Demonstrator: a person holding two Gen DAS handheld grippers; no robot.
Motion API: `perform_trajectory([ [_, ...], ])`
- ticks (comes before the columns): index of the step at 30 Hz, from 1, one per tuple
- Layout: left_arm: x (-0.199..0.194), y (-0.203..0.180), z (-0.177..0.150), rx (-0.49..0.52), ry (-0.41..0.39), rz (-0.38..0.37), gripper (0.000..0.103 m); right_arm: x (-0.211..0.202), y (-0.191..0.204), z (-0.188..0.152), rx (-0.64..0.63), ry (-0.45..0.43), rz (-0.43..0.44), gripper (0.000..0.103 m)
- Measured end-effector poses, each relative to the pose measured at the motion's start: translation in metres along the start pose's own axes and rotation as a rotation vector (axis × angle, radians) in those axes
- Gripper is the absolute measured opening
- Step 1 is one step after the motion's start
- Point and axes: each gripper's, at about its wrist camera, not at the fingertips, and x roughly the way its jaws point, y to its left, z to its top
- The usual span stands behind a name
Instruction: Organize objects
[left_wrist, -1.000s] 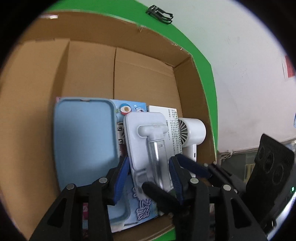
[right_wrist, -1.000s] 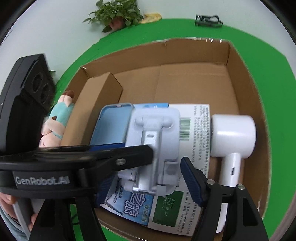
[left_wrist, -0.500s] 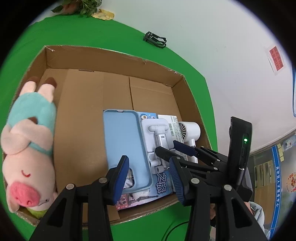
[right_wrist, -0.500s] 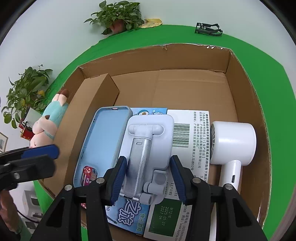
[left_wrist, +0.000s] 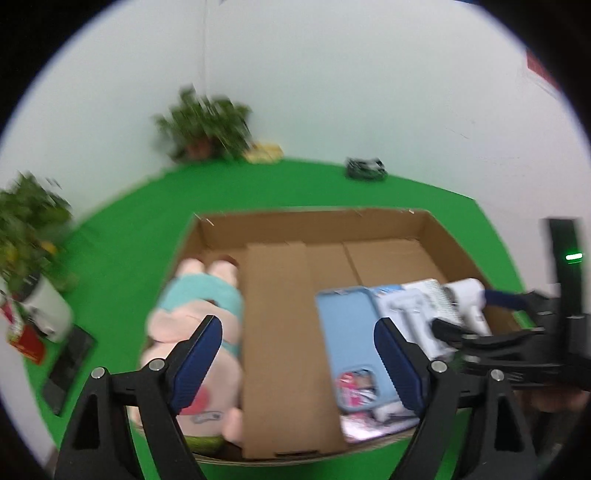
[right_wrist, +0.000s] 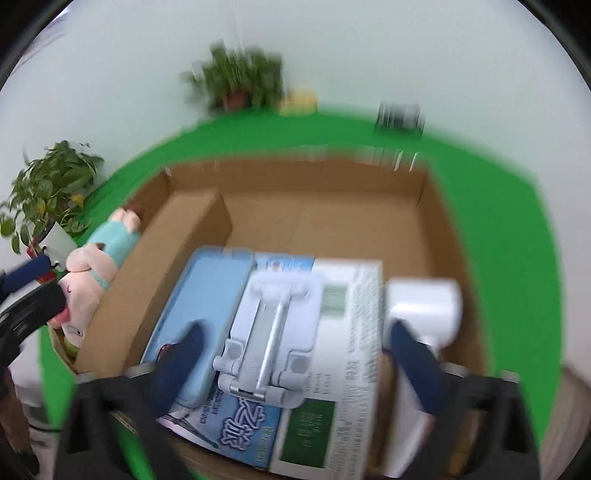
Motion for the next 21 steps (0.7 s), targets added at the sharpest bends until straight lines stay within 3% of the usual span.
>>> perform_trajectory([
  [3, -0.002, -0.01, -0.024, 0.053, -0.061, 0.084, 0.085, -0.033, 0.014, -0.028, -0.085, -0.144, -0.037, 0.103],
  [7, 0.008, -0.006, -0.052, -0.052, -0.046, 0.101, 0.085, -0.059, 0.023, -0.071, -0.135, -0.345, -0.159, 0.103],
  [14, 0.031, -0.015, -0.081, -0.069, 0.01, 0.123, 0.085, -0.035, 0.018, -0.095, -0.076, -0.285, -0.169, 0.103],
  [21, 0.029, -0.018, -0.086, -0.09, -0.04, 0.15, 0.086, -0.021, 0.005, -0.097, -0.004, -0.242, -0.194, 0.103],
])
